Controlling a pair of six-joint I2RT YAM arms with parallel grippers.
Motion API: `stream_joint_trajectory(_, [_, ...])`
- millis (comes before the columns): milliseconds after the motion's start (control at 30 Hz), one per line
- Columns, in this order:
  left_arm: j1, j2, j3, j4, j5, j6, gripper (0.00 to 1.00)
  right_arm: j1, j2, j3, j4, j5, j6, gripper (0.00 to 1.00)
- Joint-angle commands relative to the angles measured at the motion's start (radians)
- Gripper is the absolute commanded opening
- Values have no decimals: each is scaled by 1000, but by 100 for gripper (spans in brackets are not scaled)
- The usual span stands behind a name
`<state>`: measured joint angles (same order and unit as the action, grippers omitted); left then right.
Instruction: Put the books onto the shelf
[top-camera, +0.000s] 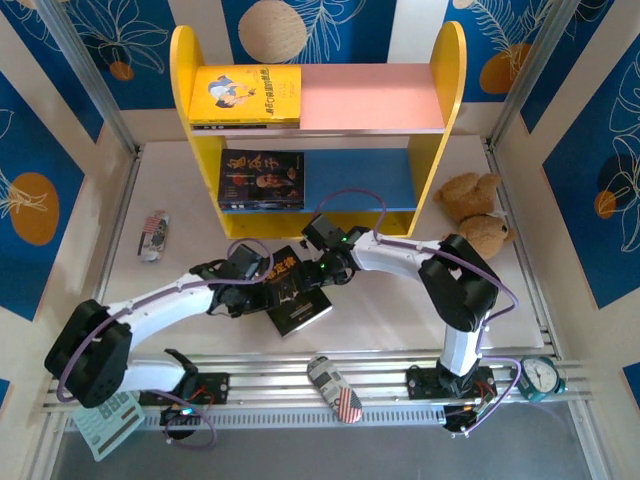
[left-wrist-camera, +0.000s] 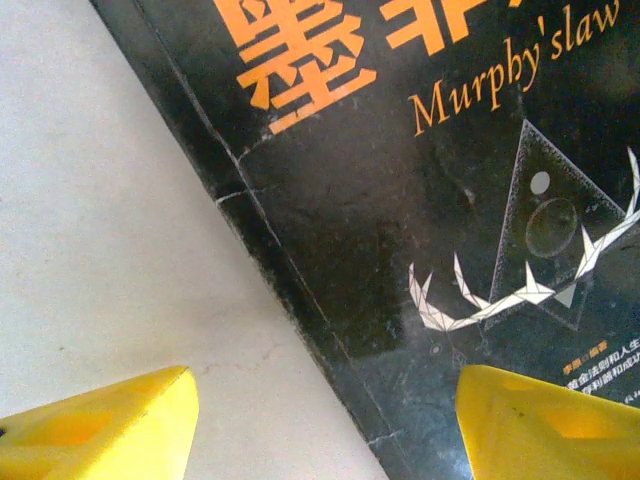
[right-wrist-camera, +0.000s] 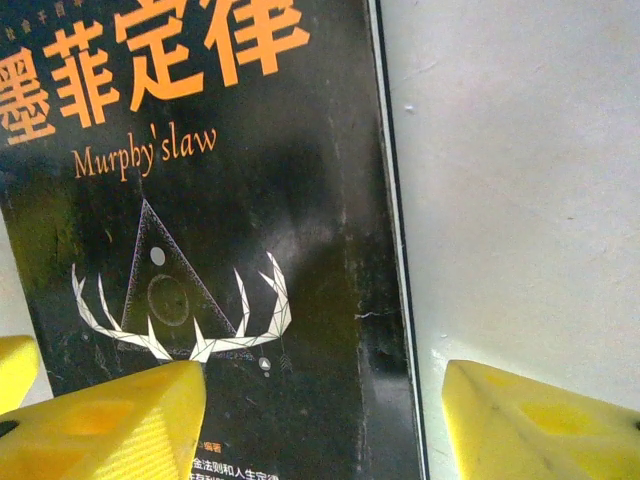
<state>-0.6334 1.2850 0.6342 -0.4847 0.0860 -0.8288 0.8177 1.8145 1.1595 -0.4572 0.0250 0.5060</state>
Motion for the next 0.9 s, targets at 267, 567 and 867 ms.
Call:
stream_joint_trajectory(267, [38,79,-22,69,38,20,69,59,9,-45,56,-109,66,57])
stream_joint_trajectory(567, [43,112,-39,162,79,9,68,93,26,-87,168,-212,143,55])
stream_joint_trajectory(867, [76,79,-44,160,103,28,69,95,78,-88,144,-132,134,43])
